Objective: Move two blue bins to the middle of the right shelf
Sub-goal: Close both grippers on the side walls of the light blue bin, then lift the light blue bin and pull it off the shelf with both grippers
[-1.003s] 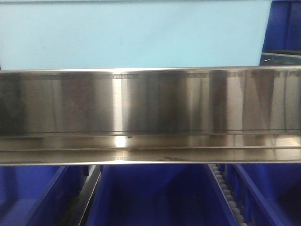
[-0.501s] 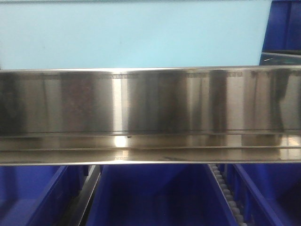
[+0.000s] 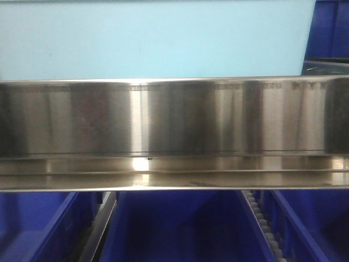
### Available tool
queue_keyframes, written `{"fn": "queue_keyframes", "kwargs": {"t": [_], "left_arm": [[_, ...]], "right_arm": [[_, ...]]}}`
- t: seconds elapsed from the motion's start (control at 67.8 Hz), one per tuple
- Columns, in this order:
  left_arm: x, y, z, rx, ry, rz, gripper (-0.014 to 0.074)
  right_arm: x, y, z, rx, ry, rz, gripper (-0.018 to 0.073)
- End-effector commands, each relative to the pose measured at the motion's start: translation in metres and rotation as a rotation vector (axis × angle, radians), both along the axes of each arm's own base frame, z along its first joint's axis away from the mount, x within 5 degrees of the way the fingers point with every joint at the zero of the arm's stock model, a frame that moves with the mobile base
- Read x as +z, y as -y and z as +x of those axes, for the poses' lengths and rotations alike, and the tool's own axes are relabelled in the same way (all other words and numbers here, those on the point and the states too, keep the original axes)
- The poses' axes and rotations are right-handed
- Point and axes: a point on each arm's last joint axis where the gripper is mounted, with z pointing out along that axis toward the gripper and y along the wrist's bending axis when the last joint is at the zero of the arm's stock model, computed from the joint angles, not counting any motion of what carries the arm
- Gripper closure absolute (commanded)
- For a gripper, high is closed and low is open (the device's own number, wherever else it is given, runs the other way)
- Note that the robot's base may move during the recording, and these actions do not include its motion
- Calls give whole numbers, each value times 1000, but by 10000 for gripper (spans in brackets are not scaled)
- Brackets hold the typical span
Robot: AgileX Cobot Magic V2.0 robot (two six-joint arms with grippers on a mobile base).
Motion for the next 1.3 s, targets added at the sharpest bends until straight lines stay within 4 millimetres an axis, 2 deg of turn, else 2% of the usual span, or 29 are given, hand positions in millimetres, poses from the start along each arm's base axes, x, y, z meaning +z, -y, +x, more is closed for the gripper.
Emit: {"fn": "queue_keyframes", "kwargs": {"t": [0.0, 0.162, 0.295, 0.398, 0.501, 0.59, 0.767, 0.87, 1.017, 1.283], "left_arm": [[-2, 7, 6, -1, -18, -25, 706], [-12, 15, 14, -22, -65, -70, 706], [-19, 19, 18, -34, -91, -96, 673], [-20, 20, 20, -34, -96, -95, 570], [-20, 20, 20, -33, -96, -93, 398], [-21, 20, 20, -32, -97, -90, 308], [-38, 20, 21, -26, -152, -66, 277], [-58, 20, 22, -23, -217, -45, 277], [-76, 19, 21, -17, -274, -18, 277], [-85, 19, 21, -15, -302, -9, 277]], "right_arm": [[-2, -9, 9, -12, -37, -25, 721], [-9, -25, 24, 8, -71, -25, 721], [-15, -35, 25, 6, -91, -10, 709], [-18, -39, 25, 15, -98, -14, 580], [-24, -42, 30, 15, -114, -22, 391], [-28, -43, 31, 17, -129, -21, 318], [-38, -43, 30, 18, -161, -33, 314], [-51, -43, 29, 9, -203, -50, 314], [-71, -42, 27, -5, -266, -75, 314], [-78, -44, 30, -2, -271, -79, 314]]}}
